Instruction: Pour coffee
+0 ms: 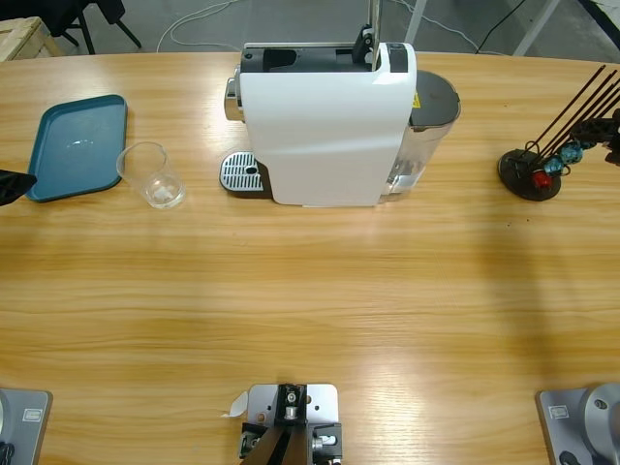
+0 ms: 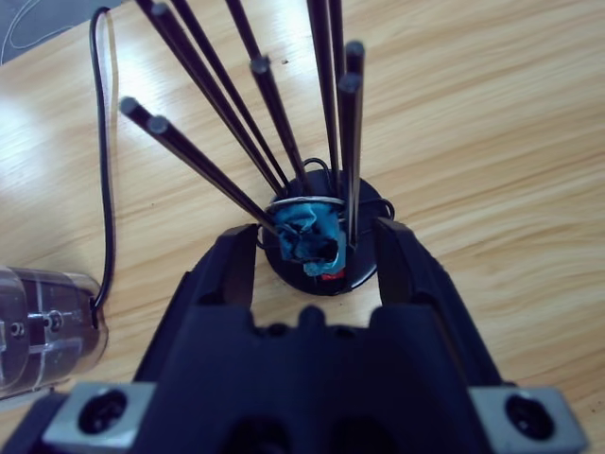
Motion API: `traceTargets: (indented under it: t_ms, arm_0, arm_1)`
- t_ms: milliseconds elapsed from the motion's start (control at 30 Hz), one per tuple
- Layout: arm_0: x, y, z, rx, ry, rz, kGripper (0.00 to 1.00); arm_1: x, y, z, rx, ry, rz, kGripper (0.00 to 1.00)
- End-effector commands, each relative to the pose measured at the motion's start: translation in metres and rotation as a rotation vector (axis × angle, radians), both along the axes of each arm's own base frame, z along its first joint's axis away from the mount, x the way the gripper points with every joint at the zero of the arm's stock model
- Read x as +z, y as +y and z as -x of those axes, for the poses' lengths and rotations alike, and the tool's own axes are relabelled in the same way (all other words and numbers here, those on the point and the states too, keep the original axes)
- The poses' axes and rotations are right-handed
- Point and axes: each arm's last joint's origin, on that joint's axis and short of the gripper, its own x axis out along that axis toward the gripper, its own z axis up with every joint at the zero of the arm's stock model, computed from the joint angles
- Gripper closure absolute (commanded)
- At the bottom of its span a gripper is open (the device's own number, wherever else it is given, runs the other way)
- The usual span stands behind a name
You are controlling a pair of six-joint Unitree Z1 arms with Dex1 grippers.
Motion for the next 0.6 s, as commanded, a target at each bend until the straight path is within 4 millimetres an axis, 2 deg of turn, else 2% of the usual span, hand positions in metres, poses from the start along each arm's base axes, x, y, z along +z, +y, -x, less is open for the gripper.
traceTargets:
  t_ms: [33, 100, 167, 233, 300, 333, 433, 600]
  arm_0:
    - [-0.0105, 0.0023, 0.0026, 0.004, 0.006, -0.031, 0.064]
    - [-0.0109, 0.0024, 0.0025, 0.005, 0.005, -0.032, 0.064]
    - [-0.0108, 0.0024, 0.0025, 0.006, 0.004, -0.031, 0.064]
    - [-0.0109, 0.0024, 0.0025, 0.007, 0.005, -0.031, 0.064]
    - [-0.0111, 0.0025, 0.0024, 0.008, 0.004, -0.031, 0.064]
    - [-0.0111, 0.0025, 0.0024, 0.009, 0.004, -0.032, 0.064]
    - [-0.0113, 0.0026, 0.0025, 0.009, 0.003, -0.031, 0.064]
    - [-0.0116, 0.0025, 0.0024, 0.009, 0.002, -0.030, 0.064]
  arm_1:
    - [-0.0172, -0.0026, -0.0017, -0.013, 0.063, 0.024, 0.506]
    - [-0.0172, -0.0027, -0.0017, -0.016, 0.063, 0.027, 0.542]
    - [-0.0175, -0.0032, -0.0018, -0.022, 0.064, 0.033, 0.661]
    - [-0.0175, -0.0035, -0.0014, -0.027, 0.064, 0.037, 0.670]
    - [-0.0176, -0.0037, -0.0012, -0.029, 0.064, 0.039, 0.830]
    - [-0.0177, -0.0037, -0.0010, -0.030, 0.064, 0.040, 0.840]
    - [-0.0177, -0.0039, -0.0005, -0.031, 0.064, 0.041, 0.996]
    - [-0.0192, -0.0039, -0.0011, -0.019, 0.074, 0.059, 1.000]
